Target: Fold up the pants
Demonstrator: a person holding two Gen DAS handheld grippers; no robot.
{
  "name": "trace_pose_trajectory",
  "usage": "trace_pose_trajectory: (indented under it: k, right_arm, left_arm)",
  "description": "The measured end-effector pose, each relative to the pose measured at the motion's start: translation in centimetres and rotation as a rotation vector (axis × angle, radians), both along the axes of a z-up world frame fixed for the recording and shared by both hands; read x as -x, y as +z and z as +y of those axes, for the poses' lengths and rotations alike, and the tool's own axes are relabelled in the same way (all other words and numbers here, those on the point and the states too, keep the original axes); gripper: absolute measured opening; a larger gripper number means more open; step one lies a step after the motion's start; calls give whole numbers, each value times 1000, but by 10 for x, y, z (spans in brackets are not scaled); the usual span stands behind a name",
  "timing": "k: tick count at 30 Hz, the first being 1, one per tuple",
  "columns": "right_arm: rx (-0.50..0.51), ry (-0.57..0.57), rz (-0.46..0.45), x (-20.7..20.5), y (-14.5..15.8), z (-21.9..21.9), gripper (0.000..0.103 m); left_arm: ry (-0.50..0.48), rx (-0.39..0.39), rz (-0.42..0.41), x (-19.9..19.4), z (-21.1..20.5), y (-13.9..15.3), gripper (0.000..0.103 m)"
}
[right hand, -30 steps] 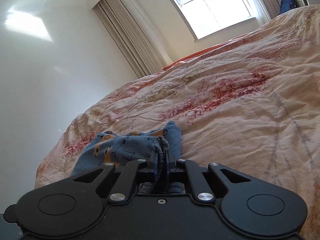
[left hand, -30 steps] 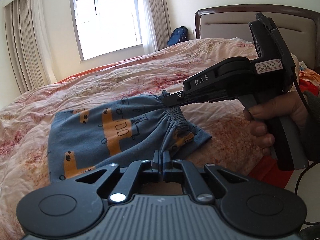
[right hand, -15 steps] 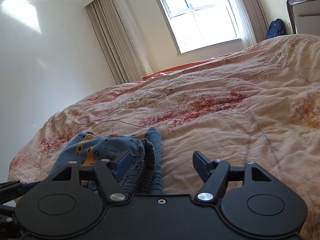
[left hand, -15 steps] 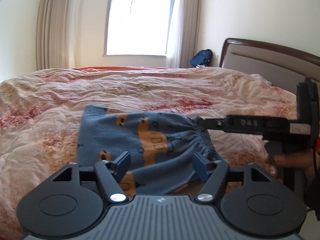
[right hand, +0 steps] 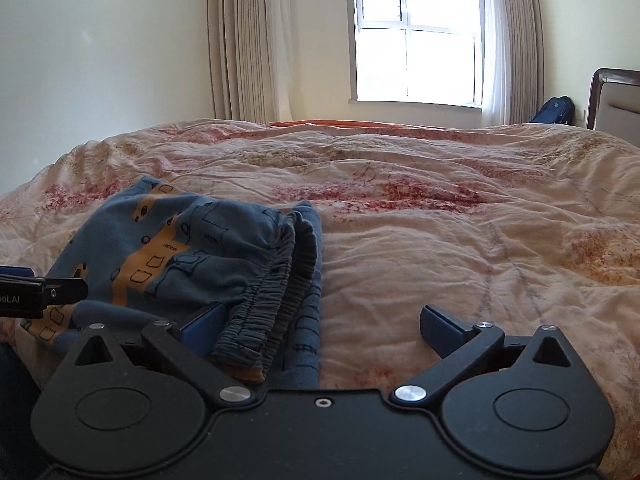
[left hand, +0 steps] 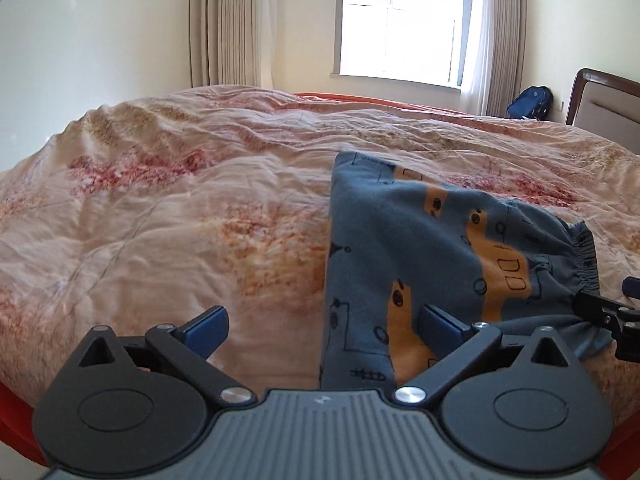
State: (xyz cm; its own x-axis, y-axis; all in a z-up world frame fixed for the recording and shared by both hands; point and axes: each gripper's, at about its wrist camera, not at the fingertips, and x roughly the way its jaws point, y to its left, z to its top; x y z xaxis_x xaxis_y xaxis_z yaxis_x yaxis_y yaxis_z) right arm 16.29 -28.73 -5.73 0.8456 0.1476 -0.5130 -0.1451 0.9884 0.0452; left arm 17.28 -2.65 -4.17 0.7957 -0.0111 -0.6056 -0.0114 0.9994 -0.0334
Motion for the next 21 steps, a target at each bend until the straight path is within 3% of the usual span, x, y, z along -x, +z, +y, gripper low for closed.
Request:
trace_pose_trajectory:
  k: [3,21]
  right_arm:
    - [12,16,-17,12,-8,-4,102]
    - [3,-5,-35,15,-14,-2,103]
  left_arm:
    - [-1,34,13,4,6,-4,102]
    - [-7,40,19,5,5,-6,102]
